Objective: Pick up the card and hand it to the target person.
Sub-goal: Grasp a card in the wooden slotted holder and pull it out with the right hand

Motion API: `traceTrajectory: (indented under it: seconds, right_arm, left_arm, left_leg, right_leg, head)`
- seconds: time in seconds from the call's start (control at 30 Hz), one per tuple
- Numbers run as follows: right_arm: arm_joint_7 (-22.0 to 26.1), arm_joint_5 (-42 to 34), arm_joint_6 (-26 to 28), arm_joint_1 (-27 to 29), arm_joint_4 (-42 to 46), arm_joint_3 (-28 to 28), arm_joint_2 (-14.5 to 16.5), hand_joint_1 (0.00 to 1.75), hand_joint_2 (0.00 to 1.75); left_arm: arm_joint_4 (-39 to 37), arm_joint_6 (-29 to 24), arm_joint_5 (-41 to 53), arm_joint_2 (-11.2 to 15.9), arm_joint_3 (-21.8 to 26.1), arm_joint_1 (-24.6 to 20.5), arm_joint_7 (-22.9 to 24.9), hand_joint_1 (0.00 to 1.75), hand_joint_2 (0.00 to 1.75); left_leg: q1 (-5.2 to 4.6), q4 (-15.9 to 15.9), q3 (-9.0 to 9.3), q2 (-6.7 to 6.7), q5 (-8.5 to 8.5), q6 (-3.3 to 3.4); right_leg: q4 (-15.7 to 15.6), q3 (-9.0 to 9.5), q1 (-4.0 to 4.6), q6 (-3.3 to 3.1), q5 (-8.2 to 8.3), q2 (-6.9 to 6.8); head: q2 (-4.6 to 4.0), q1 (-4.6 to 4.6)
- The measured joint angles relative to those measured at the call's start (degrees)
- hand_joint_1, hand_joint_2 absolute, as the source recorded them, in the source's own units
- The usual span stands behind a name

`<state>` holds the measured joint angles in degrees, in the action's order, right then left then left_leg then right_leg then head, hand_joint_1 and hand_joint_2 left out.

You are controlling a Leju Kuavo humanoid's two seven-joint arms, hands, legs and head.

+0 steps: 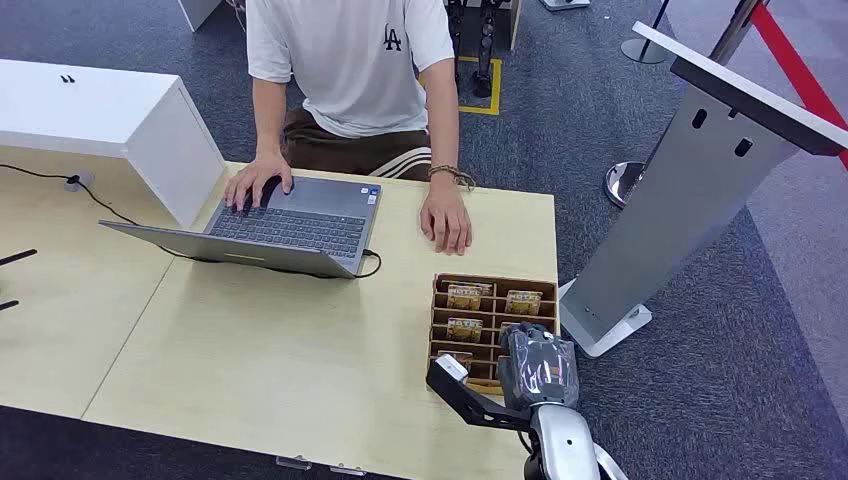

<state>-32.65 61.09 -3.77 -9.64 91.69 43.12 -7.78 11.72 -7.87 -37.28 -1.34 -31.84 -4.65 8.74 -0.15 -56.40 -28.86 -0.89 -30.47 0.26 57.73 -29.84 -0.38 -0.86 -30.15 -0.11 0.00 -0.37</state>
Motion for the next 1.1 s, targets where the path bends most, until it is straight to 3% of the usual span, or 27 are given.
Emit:
traceTrajectory:
  seconds: [0.13, 0.93, 1.03, 1.1]
  right_arm:
    - [0.0, 0.0, 0.0, 0.0, 0.0, 0.0, 0.0, 0.96, 1.75]
    - [0.0, -0.6, 1.5, 0.0, -4.0, 0.2, 0.1, 1.15, 1.75]
    - [0.0, -0.6, 1.6, 0.0, -4.3, 0.2, 0.2, 1.25, 1.75]
    - [0.0, -0.6, 1.7, 0.0, -4.5, 0.2, 0.2, 1.41, 1.75]
  left_arm:
    - [0.0, 0.0, 0.0, 0.0, 0.0, 0.0, 0.0, 0.00, 1.75]
    - [0.0, 0.0, -0.4, 0.0, -0.1, 0.0, 0.0, 0.00, 1.75]
    - [0.0, 0.0, -0.5, 0.0, -0.1, 0.0, 0.0, 0.00, 1.75]
    - [0.0, 0.0, -0.5, 0.0, -0.1, 0.0, 0.0, 0.00, 1.75]
  left_leg:
    - [0.00, 0.0, 0.00, 0.00, 0.00, 0.00]
    - [0.00, 0.0, 0.02, 0.00, 0.00, 0.00]
    - [0.00, 0.0, 0.04, 0.00, 0.00, 0.00]
    - [0.00, 0.0, 0.05, 0.00, 0.00, 0.00]
  right_leg:
    - [0.0, 0.00, 0.00, 0.00, 0.00, 0.00]
    - [0.0, 0.03, 0.00, 0.00, 0.00, 0.00]
    - [0.0, 0.05, 0.00, 0.00, 0.00, 0.00]
    - [0.0, 0.06, 0.00, 0.00, 0.00, 0.00]
  head:
    - [0.00, 0.00]
    - [0.00, 0.01]
    - [0.00, 0.02]
    - [0.00, 0.02]
